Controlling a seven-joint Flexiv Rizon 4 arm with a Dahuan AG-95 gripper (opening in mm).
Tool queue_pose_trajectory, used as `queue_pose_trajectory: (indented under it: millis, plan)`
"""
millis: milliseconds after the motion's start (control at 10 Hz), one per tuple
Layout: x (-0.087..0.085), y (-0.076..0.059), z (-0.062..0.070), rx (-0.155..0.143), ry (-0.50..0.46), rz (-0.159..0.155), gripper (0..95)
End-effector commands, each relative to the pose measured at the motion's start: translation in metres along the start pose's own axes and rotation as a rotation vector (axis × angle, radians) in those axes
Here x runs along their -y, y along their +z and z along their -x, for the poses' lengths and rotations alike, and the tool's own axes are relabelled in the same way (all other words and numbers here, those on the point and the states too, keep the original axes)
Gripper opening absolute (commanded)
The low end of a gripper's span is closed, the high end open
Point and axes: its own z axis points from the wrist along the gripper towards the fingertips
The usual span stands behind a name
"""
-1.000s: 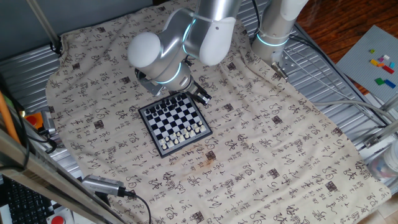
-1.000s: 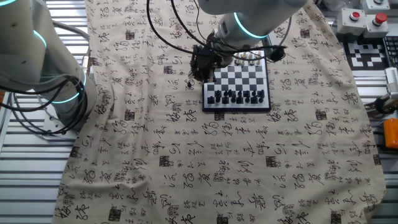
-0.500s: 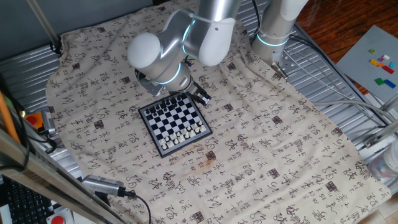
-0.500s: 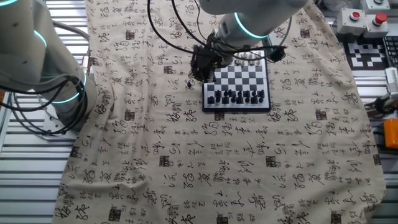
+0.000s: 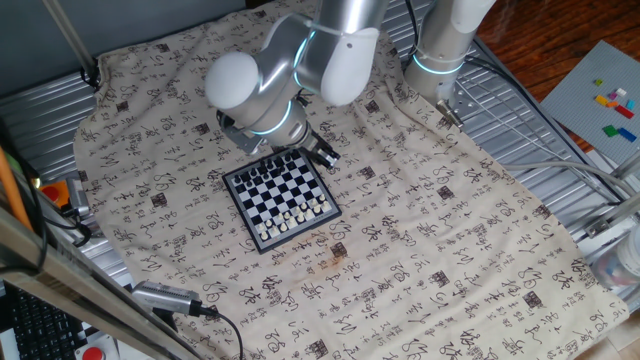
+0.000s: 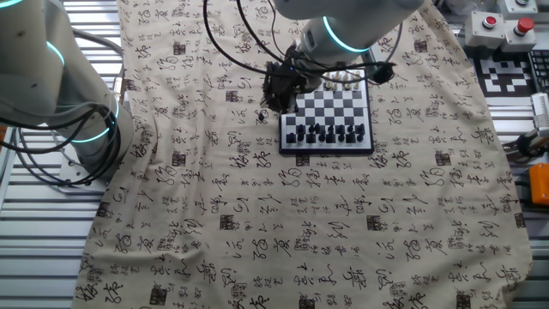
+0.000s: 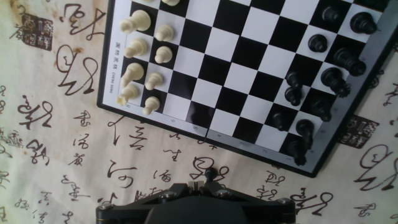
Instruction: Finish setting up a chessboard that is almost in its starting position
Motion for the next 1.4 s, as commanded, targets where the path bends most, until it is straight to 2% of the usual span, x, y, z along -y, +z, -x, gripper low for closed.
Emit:
queue_pose_trajectory:
  millis: [100, 500, 900, 1100, 1200, 1400]
  plan:
    - [0.0003, -0.0001, 0.0013, -0.002, 0.002, -0.005, 0.0]
    - [-0.0015, -0.0026, 0.0002, 0.022, -0.007, -0.012, 0.0]
    - [-0.0021, -0.0033, -0.0001, 0.028, -0.043, -0.014, 0.0]
    - [-0.0022, -0.0032, 0.0, 0.017, -0.05, -0.022, 0.0]
    - [-0.0021, -0.0033, -0.0001, 0.008, -0.045, -0.044, 0.0]
    - [-0.0018, -0.0036, -0.0002, 0.002, -0.044, -0.045, 0.0]
